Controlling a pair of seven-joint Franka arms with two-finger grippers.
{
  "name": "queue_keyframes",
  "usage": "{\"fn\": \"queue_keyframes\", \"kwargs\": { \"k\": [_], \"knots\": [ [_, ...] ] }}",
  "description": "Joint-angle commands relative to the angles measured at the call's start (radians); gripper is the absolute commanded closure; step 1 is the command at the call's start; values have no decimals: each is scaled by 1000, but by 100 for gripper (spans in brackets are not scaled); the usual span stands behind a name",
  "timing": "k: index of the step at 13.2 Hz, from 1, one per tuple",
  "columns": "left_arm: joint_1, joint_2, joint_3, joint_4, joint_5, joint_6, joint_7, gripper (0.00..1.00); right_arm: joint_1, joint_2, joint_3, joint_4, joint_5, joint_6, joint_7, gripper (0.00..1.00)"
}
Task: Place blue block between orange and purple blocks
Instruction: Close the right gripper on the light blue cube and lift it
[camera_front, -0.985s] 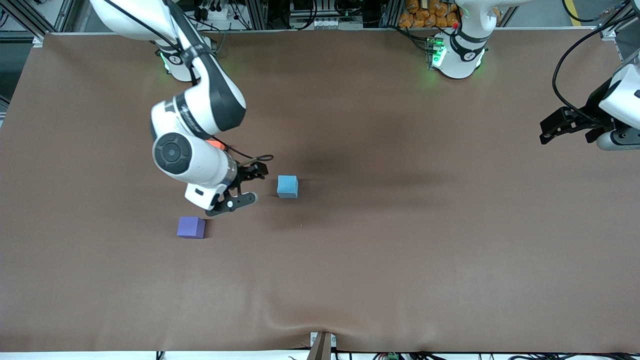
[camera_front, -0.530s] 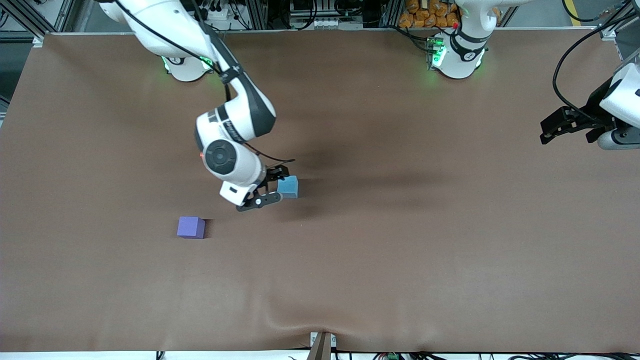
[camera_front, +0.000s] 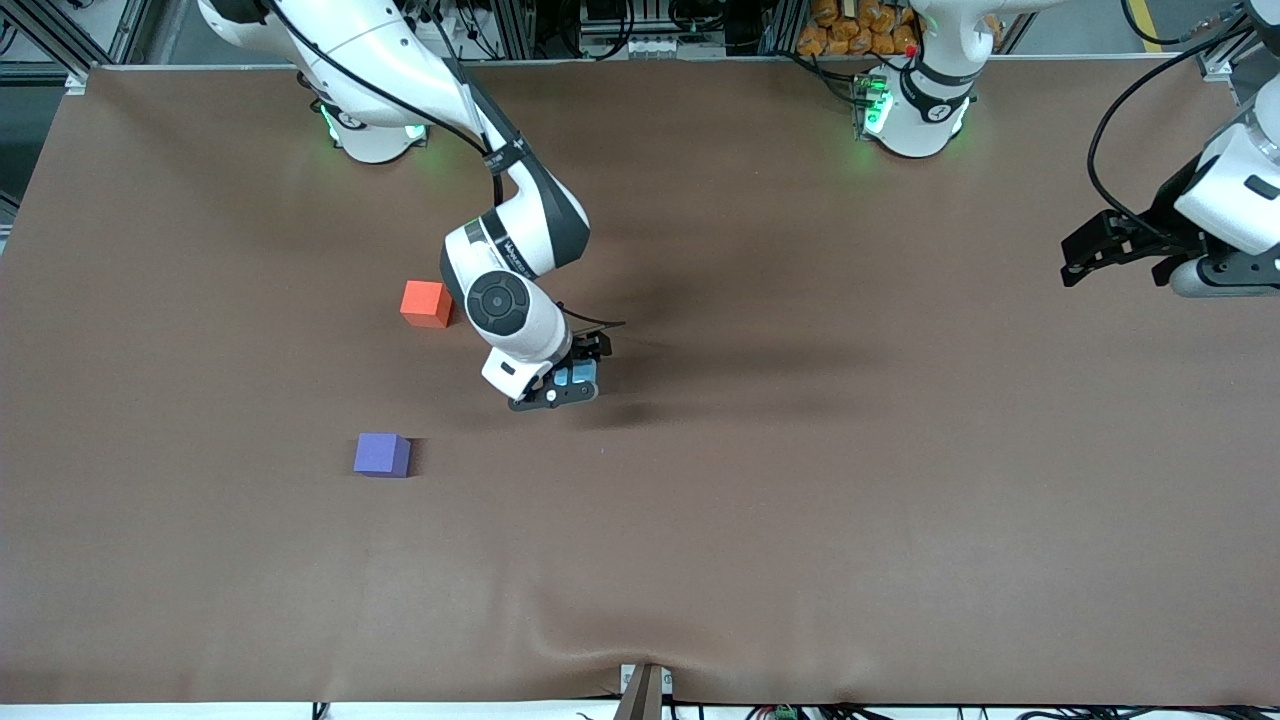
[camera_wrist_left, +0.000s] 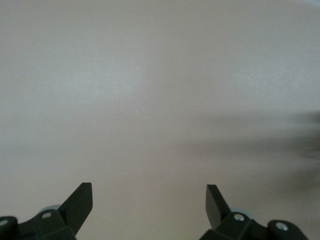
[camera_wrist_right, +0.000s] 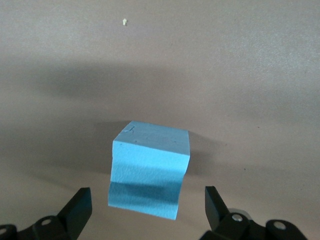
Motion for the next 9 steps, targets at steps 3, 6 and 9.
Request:
{"fn": "queue_keyframes", "kwargs": {
  "k": [3,6,9],
  "knots": [
    [13,-22,-2,6,-19,-17,-3,0,0,39,-6,6,2,60,16,0],
    [14,-19,-2,-6,-17,-37,-6,0,8,53,-4,8,5,77,93,0],
    [14,-19,0,-5,-17,-37,-7,0,14,59,-6,8,5,77,96,0]
  ]
}}
